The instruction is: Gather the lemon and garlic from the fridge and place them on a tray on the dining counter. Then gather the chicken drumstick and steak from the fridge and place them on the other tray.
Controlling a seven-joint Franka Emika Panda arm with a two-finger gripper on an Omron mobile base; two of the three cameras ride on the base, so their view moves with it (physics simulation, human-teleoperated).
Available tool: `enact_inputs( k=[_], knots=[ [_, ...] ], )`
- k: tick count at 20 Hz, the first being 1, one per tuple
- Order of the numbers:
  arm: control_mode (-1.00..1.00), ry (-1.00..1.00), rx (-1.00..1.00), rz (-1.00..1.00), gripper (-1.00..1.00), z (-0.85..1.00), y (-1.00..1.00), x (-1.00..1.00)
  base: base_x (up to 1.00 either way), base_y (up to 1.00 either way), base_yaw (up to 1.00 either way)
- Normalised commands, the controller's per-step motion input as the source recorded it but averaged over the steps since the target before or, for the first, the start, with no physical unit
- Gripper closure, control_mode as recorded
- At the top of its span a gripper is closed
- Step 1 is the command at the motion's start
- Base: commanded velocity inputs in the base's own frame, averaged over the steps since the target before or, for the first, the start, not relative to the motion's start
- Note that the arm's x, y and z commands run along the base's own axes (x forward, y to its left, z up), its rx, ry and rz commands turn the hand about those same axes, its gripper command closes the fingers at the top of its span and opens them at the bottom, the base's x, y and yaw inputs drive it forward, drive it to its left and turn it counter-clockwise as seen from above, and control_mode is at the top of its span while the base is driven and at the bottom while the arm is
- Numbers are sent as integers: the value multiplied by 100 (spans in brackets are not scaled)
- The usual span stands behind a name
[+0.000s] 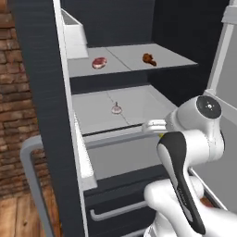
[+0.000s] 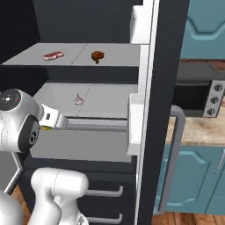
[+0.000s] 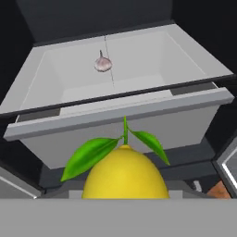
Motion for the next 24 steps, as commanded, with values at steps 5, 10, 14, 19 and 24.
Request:
enact_inputs(
  k=[5,10,14,19,24],
  knots=[
    [100,0,0,0,100,0,0,0,-48,39,-51],
    [100,0,0,0,100,0,0,0,-98,-22,-26],
    [100,0,0,0,100,0,0,0,-100,-18,-7],
    [100,0,0,0,100,0,0,0,-100,-6,-9],
    [100,0,0,0,100,0,0,0,-100,0,-34]
  ],
)
